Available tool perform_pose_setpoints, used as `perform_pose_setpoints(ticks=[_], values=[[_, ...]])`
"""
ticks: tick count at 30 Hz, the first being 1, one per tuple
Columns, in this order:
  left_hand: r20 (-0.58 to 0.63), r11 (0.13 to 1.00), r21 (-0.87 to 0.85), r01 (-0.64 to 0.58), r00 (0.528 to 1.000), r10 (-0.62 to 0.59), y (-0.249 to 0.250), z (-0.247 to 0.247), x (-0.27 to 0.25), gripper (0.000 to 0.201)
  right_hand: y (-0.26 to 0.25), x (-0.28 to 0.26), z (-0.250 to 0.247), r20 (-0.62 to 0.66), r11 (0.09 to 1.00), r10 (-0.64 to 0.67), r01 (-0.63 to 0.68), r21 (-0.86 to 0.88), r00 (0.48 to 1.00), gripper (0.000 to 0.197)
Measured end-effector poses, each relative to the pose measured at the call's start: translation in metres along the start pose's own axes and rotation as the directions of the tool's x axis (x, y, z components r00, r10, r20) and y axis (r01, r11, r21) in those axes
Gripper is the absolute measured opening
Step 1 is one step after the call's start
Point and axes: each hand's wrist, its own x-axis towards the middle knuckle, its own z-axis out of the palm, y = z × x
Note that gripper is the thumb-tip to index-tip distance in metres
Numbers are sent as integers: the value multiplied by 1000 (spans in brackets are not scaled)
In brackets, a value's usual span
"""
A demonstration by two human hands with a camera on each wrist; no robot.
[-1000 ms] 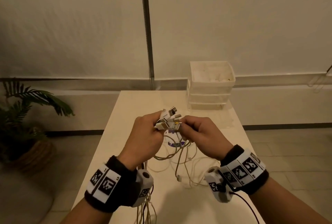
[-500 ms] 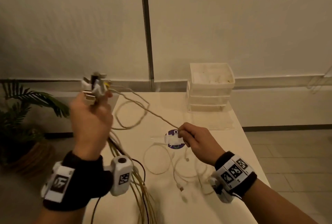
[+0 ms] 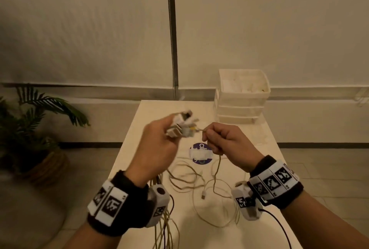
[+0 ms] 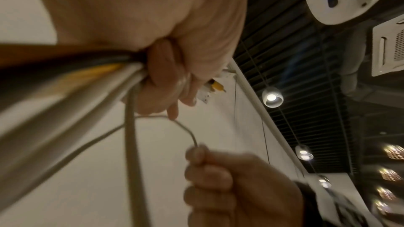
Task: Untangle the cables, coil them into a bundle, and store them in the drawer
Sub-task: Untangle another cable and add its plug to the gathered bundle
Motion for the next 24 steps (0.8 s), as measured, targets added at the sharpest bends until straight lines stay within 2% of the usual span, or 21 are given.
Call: perform_pose_setpoints(ticks=[1,3,7,9,11,13,15,17,20,24], values=[[46,1000,27,-12,999,11,0,7,-1,26,-6,0,2,12,1000,-12,12,6,1000,28],[57,999,40,2,998,-5,-1,16,-2,21,-15,-1,4,26,1000,-20,20,16,999,29],[-5,995,97,-24,1000,24,4,13,-1,31,-21,-6,1,69,1000,0,1,-3,998,28],[-92,997,73,11,996,-4,5,2,4,37,-17,-9,-1,91,999,31,-31,-10,995,29],[-256,996,-18,88,963,-90,-5,-19,14,36,-5,-13,-8,71,996,88,-88,0,994,30],[-407,982,-141,126,897,-174,-15,-48,22,26,12,-21,-19,11,986,168,-168,23,986,30],[-470,967,-205,153,851,-235,-22,-75,23,18,26,-31,-28,-31,968,243,-241,77,969,30],[-462,965,-183,190,850,-254,-22,-84,18,16,33,-38,-31,-50,951,283,-274,143,958,29],[-404,960,-143,242,871,-280,-19,-73,11,15,33,-39,-26,-74,934,273,-246,259,959,27],[-287,973,-125,193,932,-222,-15,-46,3,14,19,-36,-16,-34,906,226,-197,375,973,25]])
